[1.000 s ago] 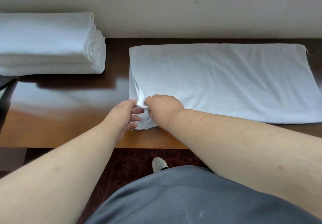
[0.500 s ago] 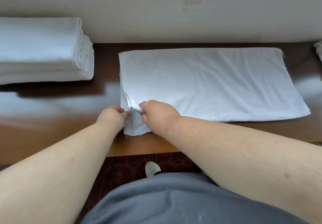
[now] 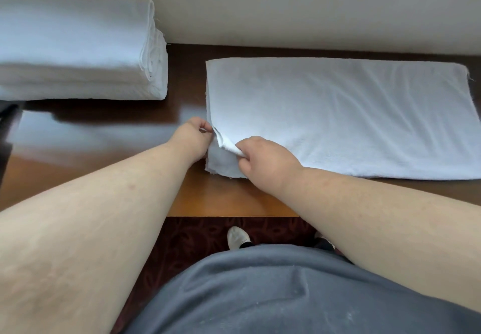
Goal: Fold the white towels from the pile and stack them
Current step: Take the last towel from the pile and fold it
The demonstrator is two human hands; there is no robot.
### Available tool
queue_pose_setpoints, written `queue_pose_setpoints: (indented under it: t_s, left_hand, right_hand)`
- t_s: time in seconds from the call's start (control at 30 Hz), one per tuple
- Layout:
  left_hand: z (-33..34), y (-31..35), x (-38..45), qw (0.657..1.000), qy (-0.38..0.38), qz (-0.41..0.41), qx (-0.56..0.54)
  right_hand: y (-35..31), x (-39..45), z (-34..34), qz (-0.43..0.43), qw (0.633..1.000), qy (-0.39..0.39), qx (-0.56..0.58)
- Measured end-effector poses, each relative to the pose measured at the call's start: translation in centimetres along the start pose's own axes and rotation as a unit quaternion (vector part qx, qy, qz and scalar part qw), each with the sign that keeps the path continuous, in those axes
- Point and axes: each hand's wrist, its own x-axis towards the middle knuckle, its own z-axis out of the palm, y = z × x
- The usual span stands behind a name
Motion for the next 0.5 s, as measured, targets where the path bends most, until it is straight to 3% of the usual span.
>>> queue_pose_setpoints:
  t_s: [0.13,0.23,0.4,0.5]
  left_hand:
    - [0.1,-0.4,0.5,0.999,0.036,0.022,0.033]
    - [0.3,-0.2,0.8,0.998,0.019,-0.044,0.044]
    - [0.5,1.2,1.2,0.994,0.040,-0.068,0.076]
    - [0.7,0.8,2.2,0.995,0.025,-0.092,-0.018]
  right_hand:
    - [0.0,0.3,0.4,-0.022,0.999,-0.021,-0.023]
    - [-0.1,0.7,0.7,-0.021,0.994,-0.097,-0.044]
    - [-0.5,1.6,0.8,-0.045,0.992,-0.105,-0.052]
    - [0.1,1.5,1.3,-0.053,0.980,-0.173,-0.084]
